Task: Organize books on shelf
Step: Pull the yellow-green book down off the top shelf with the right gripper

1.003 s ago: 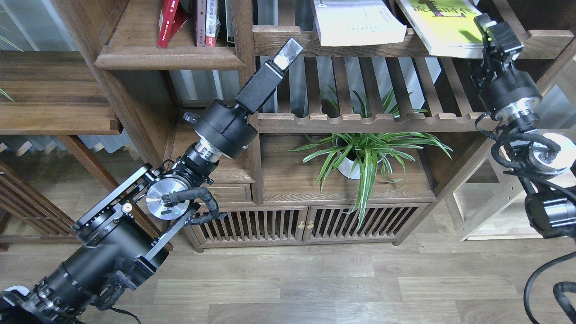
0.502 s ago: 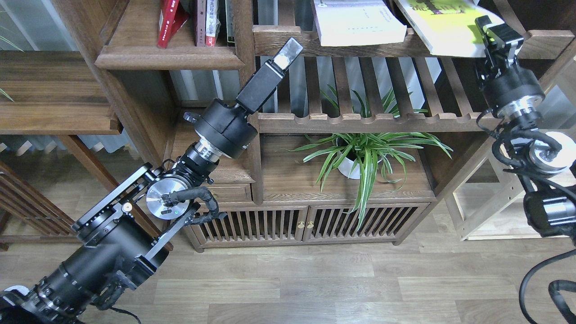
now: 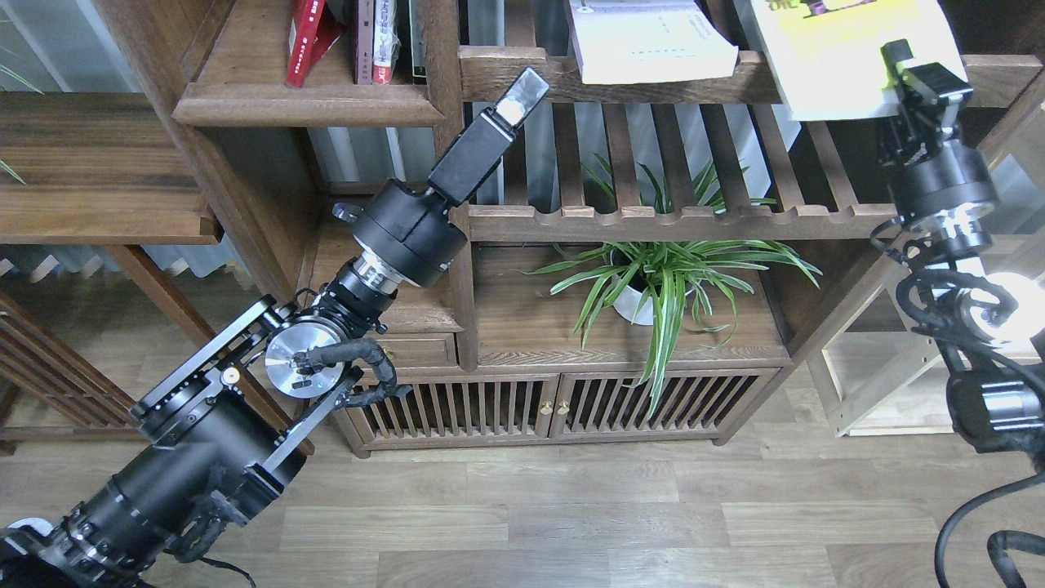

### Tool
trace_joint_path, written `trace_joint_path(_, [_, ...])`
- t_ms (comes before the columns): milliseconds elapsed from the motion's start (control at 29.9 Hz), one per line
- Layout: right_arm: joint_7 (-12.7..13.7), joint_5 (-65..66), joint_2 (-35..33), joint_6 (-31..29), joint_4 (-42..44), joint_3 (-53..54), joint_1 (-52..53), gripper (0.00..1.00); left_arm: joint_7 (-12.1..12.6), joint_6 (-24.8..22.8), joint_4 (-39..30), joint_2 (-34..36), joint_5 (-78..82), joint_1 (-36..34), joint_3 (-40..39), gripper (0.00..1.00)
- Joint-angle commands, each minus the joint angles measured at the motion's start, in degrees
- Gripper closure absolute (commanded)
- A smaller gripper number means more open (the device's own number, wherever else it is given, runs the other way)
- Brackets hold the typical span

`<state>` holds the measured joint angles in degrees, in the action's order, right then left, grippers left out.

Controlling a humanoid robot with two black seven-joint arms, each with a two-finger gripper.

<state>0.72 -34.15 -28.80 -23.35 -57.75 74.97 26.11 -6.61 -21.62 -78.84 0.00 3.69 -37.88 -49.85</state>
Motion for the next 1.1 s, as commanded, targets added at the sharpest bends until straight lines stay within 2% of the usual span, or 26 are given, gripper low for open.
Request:
trace_joint_path(0, [0.2,-1.6,0.4,-1.3,-1.0,3.3,-1.1,0.97,0.0,-0.1,0.1,0.0,0.0,0.0,0.0,0.01])
trace_joint_path(134, [0.3,-2.3,0.2,-4.7,-1.6,5.6,-2.9,0.97,0.1,-0.1,0.0,0.0,0.0,0.0,0.0,0.01])
trace_joint_path(468, [-0.3,-2.4,0.0,-4.7,-3.0,6.4,-9.2,0.97,-0.2,-1.2,0.1,0.0,0.0,0.1,0.1,0.01])
trace_joint_path(669, [-0.5,-3.6,0.1,-4.7,-5.3,12.0,-10.1,0.97,-0.2,-1.8,0.0,0.0,0.0,0.2,0.3,0.01])
trace_joint_path(903, [-0.5,-3.6,0.1,-4.7,-6.2,14.7,-15.9,0.97,-0.6,-1.9,0.1,0.0,0.0,0.4,0.4,0.01])
trace_joint_path(1070, [-1.9,-3.6,0.6,-4.7,-6.6,14.8,-17.6,0.97,-0.7,-3.4,0.2,0.0,0.0,0.4,0.5,0.01])
